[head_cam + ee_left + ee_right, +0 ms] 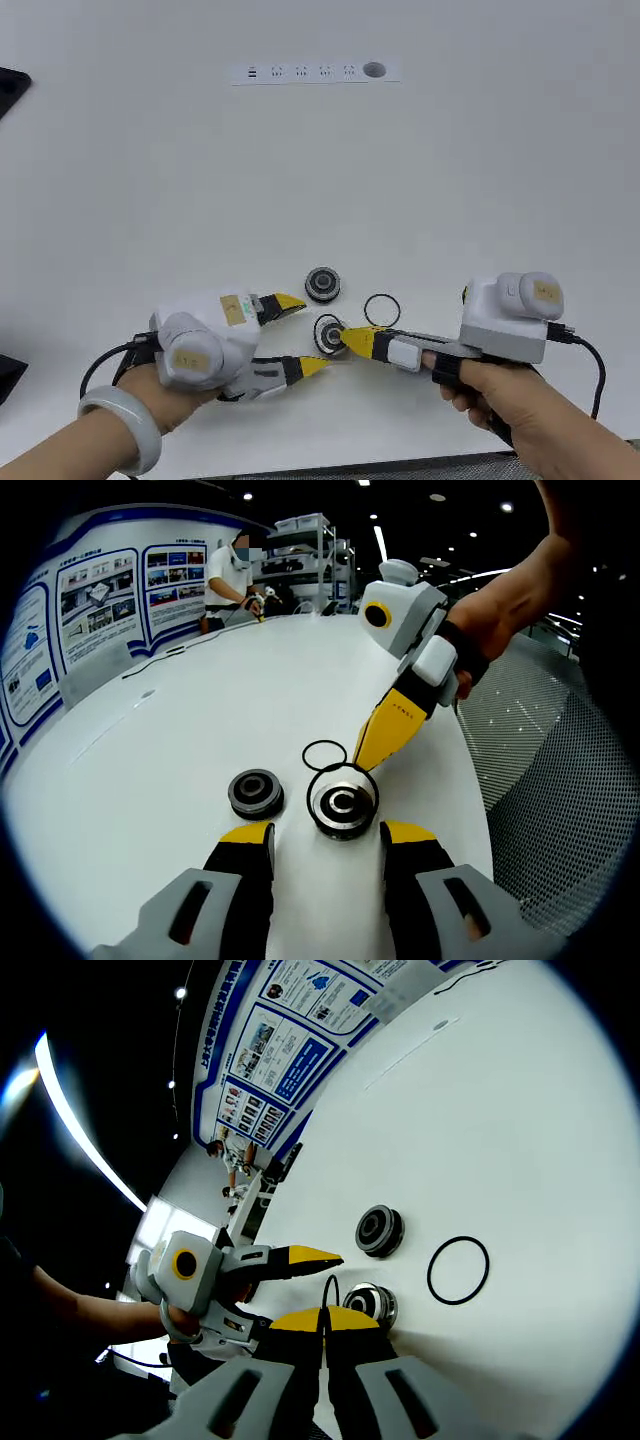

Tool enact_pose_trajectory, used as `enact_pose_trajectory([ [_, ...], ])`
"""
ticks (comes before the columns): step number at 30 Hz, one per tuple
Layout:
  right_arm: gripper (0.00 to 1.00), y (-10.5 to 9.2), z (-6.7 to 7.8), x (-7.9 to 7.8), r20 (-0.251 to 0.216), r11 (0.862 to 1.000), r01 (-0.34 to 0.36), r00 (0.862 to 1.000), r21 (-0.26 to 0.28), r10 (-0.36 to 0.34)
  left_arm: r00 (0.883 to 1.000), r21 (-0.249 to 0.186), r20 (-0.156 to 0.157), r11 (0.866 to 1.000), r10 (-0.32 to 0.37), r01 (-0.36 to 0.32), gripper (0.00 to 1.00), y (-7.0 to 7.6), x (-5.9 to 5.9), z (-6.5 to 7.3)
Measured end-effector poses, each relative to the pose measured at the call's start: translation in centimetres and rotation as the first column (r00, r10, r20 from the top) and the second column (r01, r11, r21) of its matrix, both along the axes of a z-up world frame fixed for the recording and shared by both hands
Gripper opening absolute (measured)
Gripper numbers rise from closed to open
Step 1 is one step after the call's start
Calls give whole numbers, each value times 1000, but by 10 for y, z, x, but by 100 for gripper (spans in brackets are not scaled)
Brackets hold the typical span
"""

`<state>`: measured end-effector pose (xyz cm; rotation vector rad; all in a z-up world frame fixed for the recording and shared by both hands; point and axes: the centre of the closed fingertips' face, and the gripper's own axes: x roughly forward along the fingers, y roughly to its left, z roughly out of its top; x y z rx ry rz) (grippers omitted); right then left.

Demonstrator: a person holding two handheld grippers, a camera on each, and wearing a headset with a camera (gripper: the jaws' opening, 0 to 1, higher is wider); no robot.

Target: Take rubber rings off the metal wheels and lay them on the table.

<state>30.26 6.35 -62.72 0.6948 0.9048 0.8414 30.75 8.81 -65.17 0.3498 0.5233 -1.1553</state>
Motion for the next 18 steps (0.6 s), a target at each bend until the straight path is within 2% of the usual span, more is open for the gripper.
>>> enact_pose_trajectory([
  [7,2,-12,4,8,8,999,43,999,8,-43,999,4,-5,999,33,-33,53,10,3,-2],
  [12,2,-29,4,18,14,995,97,995,-2,-97,998,-1,-11,998,56,-56,57,15,5,-3],
  [18,2,-51,-5,29,6,988,155,988,-30,-155,997,-6,-14,997,71,-71,60,17,7,-4],
])
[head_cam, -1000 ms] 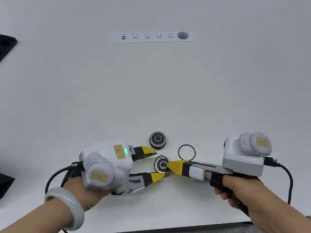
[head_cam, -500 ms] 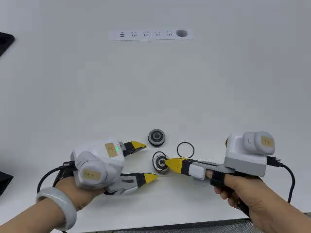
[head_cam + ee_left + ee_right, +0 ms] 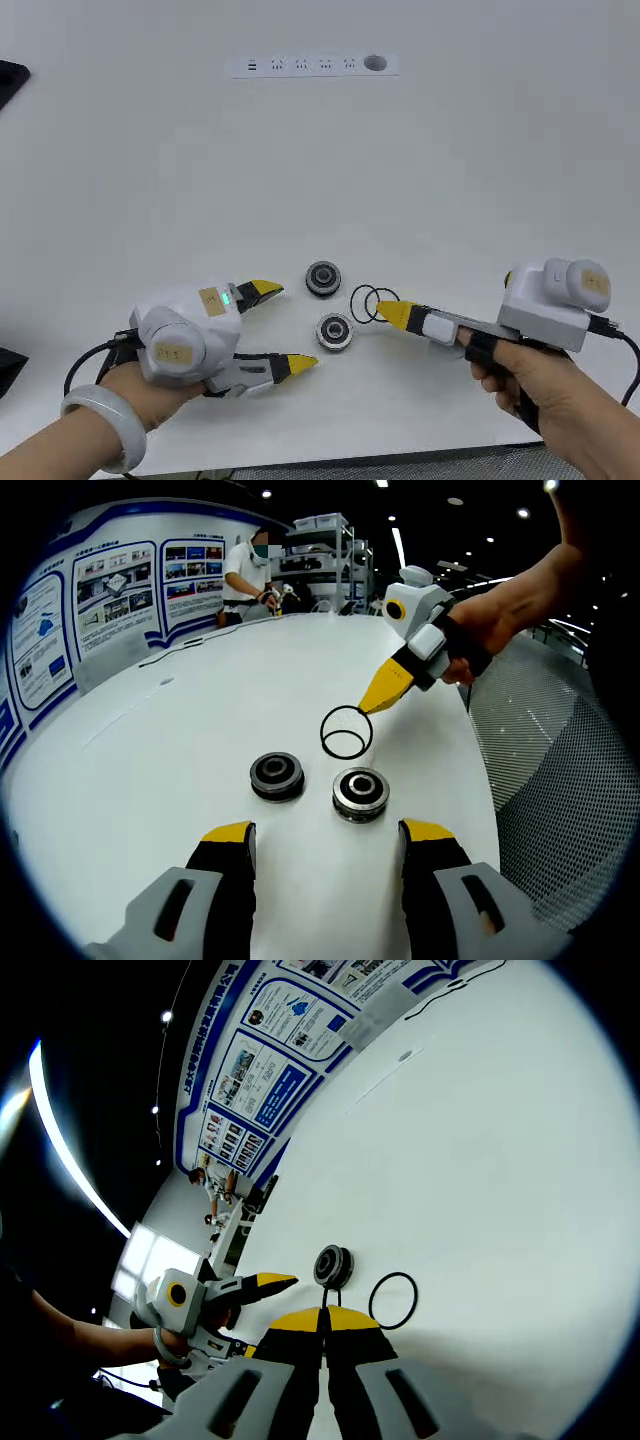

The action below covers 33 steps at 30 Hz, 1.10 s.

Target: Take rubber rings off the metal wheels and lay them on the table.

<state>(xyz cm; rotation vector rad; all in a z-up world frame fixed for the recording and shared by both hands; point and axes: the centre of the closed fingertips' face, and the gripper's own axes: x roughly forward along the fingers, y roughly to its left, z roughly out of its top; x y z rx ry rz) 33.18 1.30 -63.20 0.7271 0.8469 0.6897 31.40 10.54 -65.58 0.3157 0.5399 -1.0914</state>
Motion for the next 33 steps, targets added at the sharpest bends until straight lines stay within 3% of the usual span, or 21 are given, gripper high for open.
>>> enact_pose_trajectory([
  [6,2,-8,-8,2,-27,999,43,999,-16,-44,1000,2,-1,1000,10,-10,59,1,2,-1],
  [14,6,-13,-20,3,-35,995,55,998,-84,-58,1000,1,-6,1000,14,-14,59,2,2,-1],
  [20,11,-17,-22,1,14,982,-12,1000,-189,15,1000,5,-5,1000,16,-16,58,2,2,-1],
  [27,18,-19,-23,4,52,971,-38,997,-236,52,1000,1,-1,1000,17,-17,57,0,4,1],
  [33,23,-19,-25,1,85,947,-94,988,-306,126,1000,1,2,1000,20,-20,56,0,6,2],
])
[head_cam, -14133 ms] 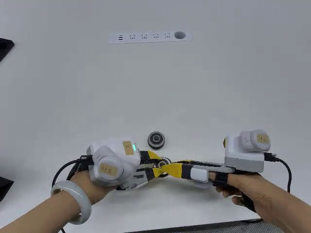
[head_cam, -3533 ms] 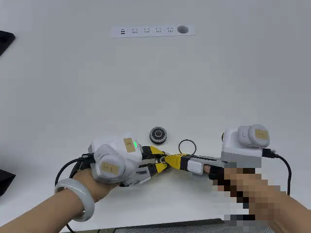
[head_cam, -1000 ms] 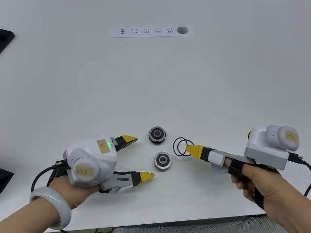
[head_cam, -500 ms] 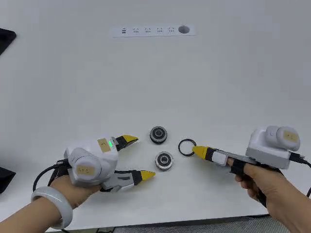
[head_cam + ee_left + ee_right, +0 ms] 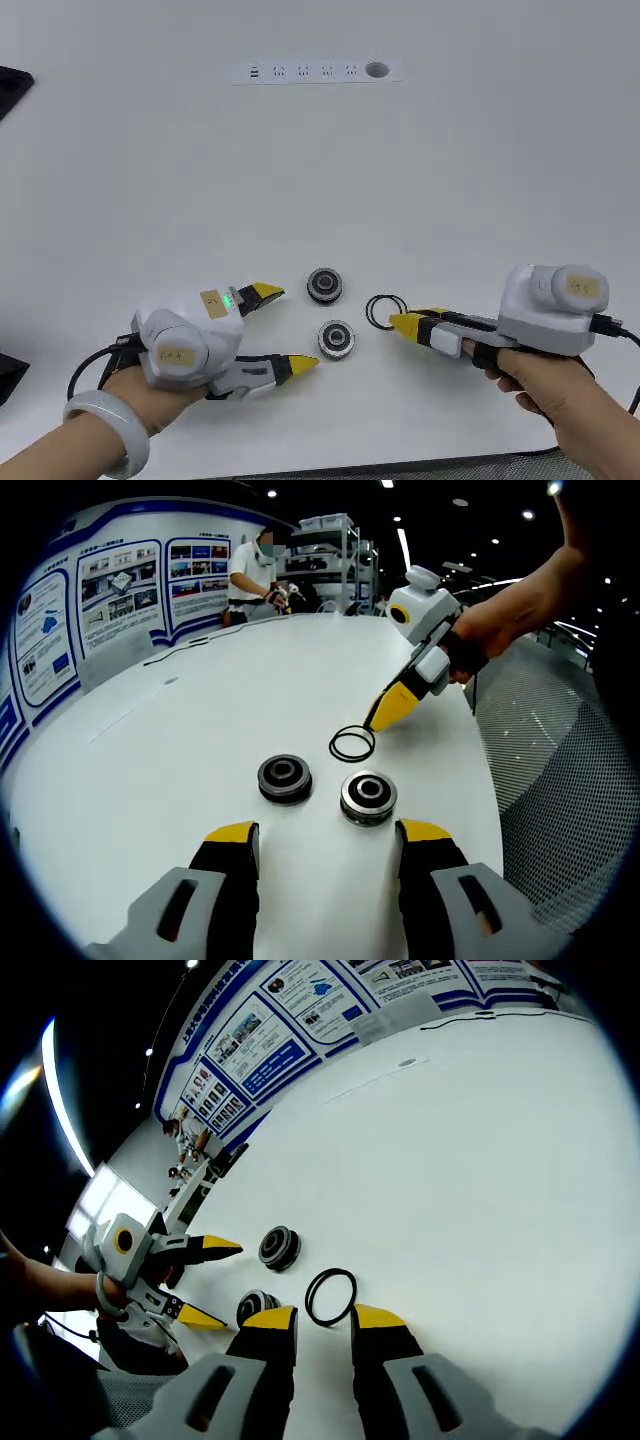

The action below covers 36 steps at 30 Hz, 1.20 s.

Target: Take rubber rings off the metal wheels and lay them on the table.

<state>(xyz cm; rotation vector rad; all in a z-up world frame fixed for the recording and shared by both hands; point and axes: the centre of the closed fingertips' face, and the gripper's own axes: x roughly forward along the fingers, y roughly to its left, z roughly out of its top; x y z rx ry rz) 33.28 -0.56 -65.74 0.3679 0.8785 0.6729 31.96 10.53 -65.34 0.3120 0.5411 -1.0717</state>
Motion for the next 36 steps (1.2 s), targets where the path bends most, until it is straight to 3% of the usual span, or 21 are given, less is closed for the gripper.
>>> enact_pose_trajectory([
  [5,27,10,5,-3,36,998,-66,997,-1,66,1000,2,-2,1000,0,0,55,0,0,0],
  [11,28,10,1,-2,63,989,-115,991,-92,121,1000,2,0,1000,1,-1,55,0,-1,2],
  [15,33,9,2,-1,101,969,-170,977,-177,190,1000,5,0,1000,4,-4,54,1,0,2],
  [19,36,13,6,1,134,960,-189,967,-204,219,1000,3,4,1000,4,-4,53,2,1,1],
  [27,36,20,11,6,129,976,-165,974,-143,184,1000,-19,12,999,28,-27,50,0,11,7],
  [36,35,26,14,11,128,982,-153,978,-108,166,998,-26,27,998,49,-49,44,-3,24,13],
])
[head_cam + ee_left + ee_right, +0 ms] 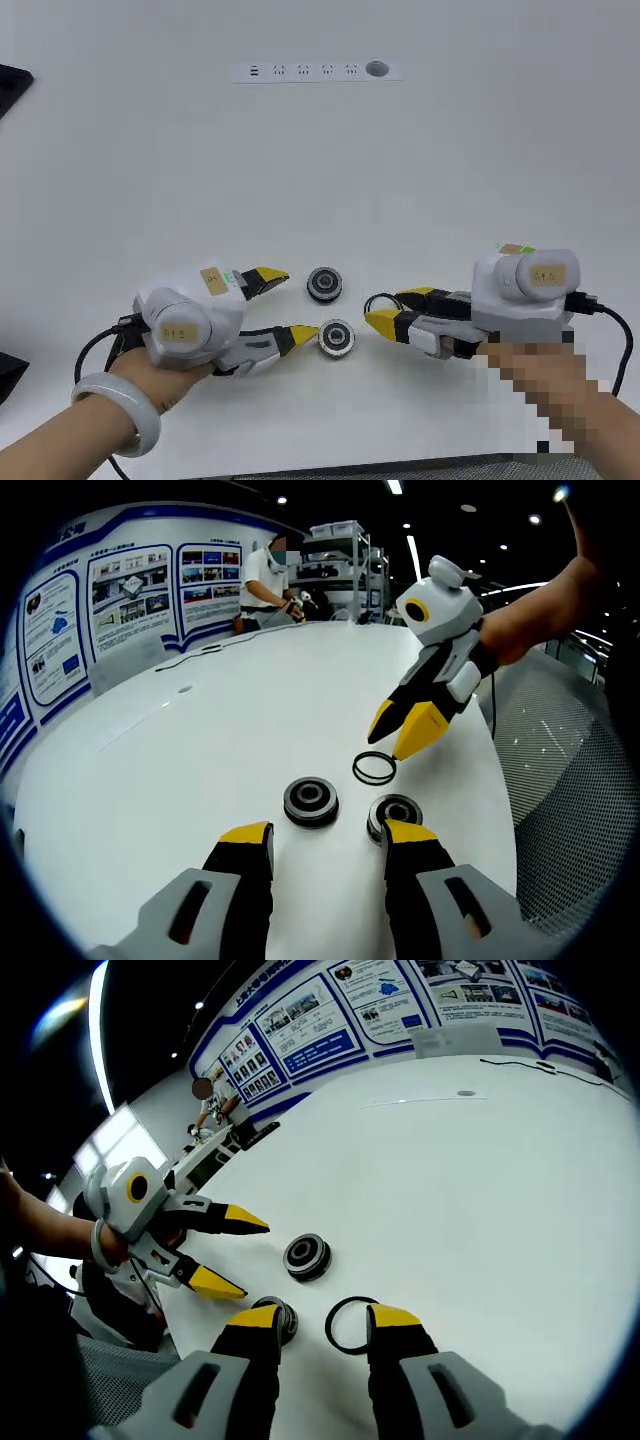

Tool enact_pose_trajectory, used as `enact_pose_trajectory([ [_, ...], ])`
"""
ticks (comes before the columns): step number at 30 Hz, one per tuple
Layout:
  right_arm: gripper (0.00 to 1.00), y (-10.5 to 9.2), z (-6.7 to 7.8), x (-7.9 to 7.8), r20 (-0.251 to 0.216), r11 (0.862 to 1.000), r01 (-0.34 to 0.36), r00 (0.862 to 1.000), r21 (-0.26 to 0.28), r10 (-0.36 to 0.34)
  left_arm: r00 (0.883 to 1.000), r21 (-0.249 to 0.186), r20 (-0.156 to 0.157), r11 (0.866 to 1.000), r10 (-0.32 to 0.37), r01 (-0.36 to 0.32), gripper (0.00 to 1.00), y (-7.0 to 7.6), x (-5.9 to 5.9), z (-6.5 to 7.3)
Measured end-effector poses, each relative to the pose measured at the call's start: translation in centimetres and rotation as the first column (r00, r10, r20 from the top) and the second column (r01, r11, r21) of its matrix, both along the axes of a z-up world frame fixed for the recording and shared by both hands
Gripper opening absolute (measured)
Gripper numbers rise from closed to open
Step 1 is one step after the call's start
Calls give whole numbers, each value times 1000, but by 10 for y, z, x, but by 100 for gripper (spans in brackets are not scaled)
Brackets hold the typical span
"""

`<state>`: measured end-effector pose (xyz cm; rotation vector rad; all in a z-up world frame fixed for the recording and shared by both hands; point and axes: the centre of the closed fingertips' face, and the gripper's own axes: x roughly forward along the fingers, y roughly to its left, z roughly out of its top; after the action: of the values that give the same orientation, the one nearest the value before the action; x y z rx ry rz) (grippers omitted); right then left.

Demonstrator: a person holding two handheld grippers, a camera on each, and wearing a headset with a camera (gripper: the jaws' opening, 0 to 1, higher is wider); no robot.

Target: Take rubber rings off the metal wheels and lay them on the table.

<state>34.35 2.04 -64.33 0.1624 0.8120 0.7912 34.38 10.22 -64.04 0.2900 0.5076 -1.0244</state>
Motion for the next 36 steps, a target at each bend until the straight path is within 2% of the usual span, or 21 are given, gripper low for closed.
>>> enact_pose_trajectory([
  [17,33,13,-1,8,-24,999,-2,1000,41,3,1000,3,17,1000,-13,13,31,-18,19,4],
  [36,32,24,-5,12,-43,998,-3,999,69,6,999,56,-4,998,-42,42,21,-27,28,-10],
])
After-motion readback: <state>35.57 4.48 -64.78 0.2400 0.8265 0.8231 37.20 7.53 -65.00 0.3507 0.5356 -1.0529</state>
